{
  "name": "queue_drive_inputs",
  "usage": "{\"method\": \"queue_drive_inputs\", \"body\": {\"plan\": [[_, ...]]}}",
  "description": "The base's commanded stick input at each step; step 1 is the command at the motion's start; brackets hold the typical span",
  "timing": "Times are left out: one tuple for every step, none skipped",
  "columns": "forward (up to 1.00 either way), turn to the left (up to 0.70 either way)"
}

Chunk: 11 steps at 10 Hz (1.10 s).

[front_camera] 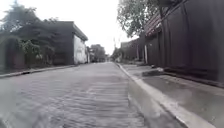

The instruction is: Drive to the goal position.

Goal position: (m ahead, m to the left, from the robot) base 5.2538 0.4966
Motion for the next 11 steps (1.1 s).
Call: {"method": "queue_drive_inputs", "body": {"plan": [[1.00, 0.00], [1.00, 0.00], [1.00, 0.00], [1.00, 0.00], [1.00, 0.00], [1.00, 0.00], [1.00, 0.00], [1.00, 0.00], [1.00, 0.00], [1.00, 0.00], [1.00, 0.00]]}}
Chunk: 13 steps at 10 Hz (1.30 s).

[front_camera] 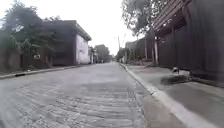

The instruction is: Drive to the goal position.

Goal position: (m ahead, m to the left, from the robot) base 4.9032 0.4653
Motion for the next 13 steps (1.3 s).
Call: {"method": "queue_drive_inputs", "body": {"plan": [[1.00, 0.00], [1.00, 0.00], [1.00, 0.00], [1.00, 0.00], [1.00, 0.00], [1.00, 0.00], [1.00, 0.00], [1.00, 0.00], [0.99, 0.00], [0.95, 0.00], [0.85, 0.00], [0.96, 0.00], [1.00, 0.00]]}}
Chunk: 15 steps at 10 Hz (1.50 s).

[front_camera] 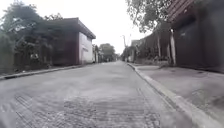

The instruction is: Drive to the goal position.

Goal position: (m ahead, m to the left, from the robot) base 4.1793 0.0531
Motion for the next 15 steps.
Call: {"method": "queue_drive_inputs", "body": {"plan": [[1.00, 0.00], [1.00, -0.04], [1.00, -0.14], [1.00, -0.28], [1.00, -0.36], [1.00, -0.36], [1.00, -0.37], [1.00, -0.36], [1.00, -0.30], [1.00, -0.24], [1.00, -0.05], [1.00, 0.00], [1.00, 0.00], [1.00, 0.00], [1.00, 0.00]]}}
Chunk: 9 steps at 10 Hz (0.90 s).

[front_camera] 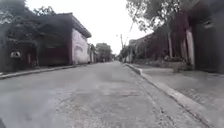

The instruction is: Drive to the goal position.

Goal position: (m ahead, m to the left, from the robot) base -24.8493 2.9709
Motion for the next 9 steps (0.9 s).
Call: {"method": "queue_drive_inputs", "body": {"plan": [[1.00, 0.00], [1.00, 0.00], [1.00, 0.00], [1.00, 0.00], [1.00, 0.00], [1.00, 0.00], [1.00, 0.00], [1.00, 0.00], [1.00, 0.01]]}}
